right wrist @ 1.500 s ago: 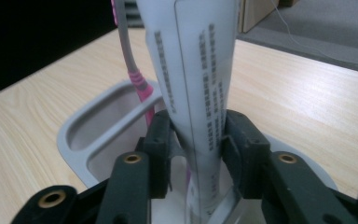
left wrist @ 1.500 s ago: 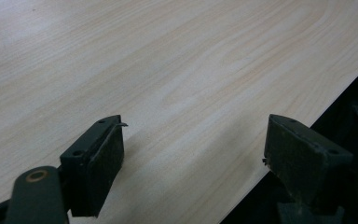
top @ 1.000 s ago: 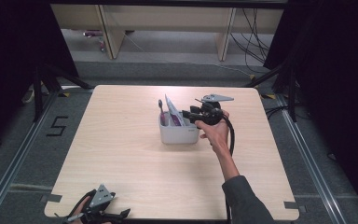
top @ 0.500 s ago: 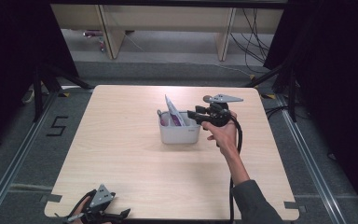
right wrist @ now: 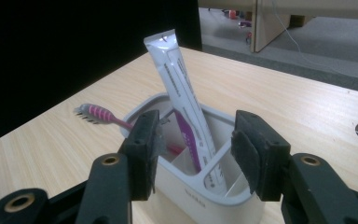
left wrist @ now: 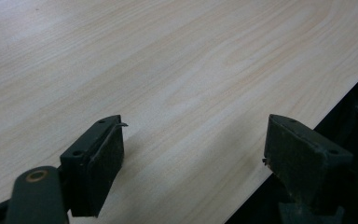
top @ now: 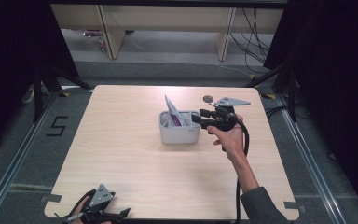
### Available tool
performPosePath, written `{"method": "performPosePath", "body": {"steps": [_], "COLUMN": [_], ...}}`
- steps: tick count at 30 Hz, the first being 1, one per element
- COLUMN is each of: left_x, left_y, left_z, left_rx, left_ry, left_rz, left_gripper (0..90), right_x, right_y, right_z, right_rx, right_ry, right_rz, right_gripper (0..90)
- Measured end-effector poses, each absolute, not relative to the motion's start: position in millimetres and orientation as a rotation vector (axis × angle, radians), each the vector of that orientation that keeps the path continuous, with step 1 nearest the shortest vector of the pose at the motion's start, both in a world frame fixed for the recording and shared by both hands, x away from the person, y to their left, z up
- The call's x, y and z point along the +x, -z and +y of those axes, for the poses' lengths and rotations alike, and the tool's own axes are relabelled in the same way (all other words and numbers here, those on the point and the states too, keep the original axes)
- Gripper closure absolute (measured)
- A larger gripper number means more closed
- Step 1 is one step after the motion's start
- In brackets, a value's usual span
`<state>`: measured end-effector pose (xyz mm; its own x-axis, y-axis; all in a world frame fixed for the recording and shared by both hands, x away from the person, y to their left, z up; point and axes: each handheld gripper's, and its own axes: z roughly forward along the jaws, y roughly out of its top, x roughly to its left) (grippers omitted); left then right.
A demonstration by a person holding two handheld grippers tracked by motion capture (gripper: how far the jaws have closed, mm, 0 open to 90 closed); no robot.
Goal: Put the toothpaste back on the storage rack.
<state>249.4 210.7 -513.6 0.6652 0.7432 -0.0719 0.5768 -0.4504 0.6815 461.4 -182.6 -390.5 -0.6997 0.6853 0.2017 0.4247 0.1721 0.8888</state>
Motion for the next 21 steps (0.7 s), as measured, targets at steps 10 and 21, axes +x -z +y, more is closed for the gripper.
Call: {"method": "performPosePath", "body": {"steps": [10,21], "left_x": [249,249], "left_y": [514,514], "left_z": [211,211], "left_rx": [2.184,2.178], "left_ry": [-0.315,-0.315], "left_rz": [1.013,1.023], "left_gripper": [19.4,19.4], "right_x": [447,428], "right_y": [395,401], "right_z": [-193,-207], "right_rx": [1.086,1.089], "right_ry": [-1.539,-1.538], "right_rz": [2.202,2.178], "right_gripper": [50.3,48.7]}}
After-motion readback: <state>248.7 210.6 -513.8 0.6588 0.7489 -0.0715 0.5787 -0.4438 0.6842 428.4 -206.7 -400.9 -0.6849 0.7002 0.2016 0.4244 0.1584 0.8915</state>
